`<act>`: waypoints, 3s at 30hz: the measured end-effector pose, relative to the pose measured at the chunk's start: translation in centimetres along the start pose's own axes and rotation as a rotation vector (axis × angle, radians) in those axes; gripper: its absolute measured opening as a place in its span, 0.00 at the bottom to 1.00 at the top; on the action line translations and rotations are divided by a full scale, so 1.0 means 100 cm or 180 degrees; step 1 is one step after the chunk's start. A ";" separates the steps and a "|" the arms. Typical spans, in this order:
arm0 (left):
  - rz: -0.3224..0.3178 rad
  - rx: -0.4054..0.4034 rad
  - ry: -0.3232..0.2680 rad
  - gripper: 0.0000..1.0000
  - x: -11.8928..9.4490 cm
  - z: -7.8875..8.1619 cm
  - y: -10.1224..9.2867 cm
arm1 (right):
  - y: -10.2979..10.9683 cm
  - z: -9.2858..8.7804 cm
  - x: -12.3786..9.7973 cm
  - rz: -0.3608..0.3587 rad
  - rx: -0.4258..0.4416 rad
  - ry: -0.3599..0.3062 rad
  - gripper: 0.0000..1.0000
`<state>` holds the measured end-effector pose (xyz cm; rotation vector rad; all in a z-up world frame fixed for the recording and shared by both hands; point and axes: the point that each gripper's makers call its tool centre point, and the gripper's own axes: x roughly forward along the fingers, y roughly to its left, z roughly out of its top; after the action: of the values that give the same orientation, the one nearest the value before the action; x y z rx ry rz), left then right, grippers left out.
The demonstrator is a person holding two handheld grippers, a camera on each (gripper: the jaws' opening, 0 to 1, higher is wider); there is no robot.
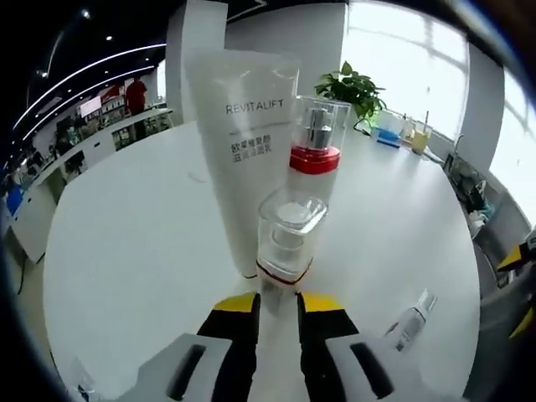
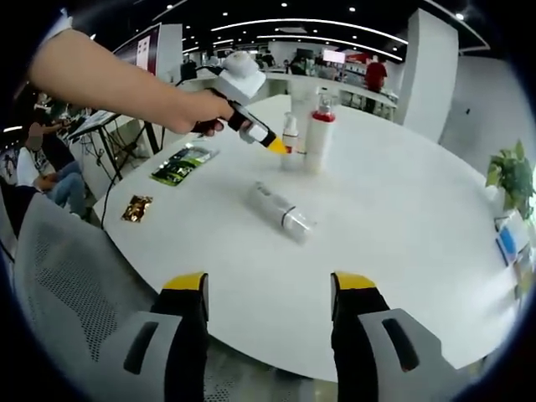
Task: Arrange the skincare products in the storage area until every visible bottle or jar stands upright without overlapping.
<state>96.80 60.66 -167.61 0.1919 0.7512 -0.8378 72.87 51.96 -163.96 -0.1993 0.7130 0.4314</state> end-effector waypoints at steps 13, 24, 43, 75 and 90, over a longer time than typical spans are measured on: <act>-0.0029 0.0046 0.0038 0.15 0.006 0.001 0.002 | 0.001 -0.001 0.000 0.0015 -0.0025 0.0002 0.53; -0.0021 -0.0122 -0.0007 0.17 0.005 0.004 0.002 | 0.002 -0.001 0.000 0.0026 -0.0035 0.0003 0.53; -0.0117 -0.1013 -0.0687 0.24 -0.125 -0.029 -0.089 | 0.018 0.009 -0.006 0.0320 0.0014 -0.0105 0.50; -0.0295 -0.1286 -0.1102 0.38 -0.197 -0.076 -0.208 | 0.060 0.053 -0.032 0.1548 0.0366 -0.0565 0.27; 0.0527 -0.0354 -0.0546 0.31 -0.180 -0.116 -0.191 | 0.038 0.044 -0.019 0.1583 0.0703 -0.0530 0.83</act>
<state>68.91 63.75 -161.55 0.0802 0.6099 -0.6444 72.46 56.18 -159.55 0.2273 0.6371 0.8272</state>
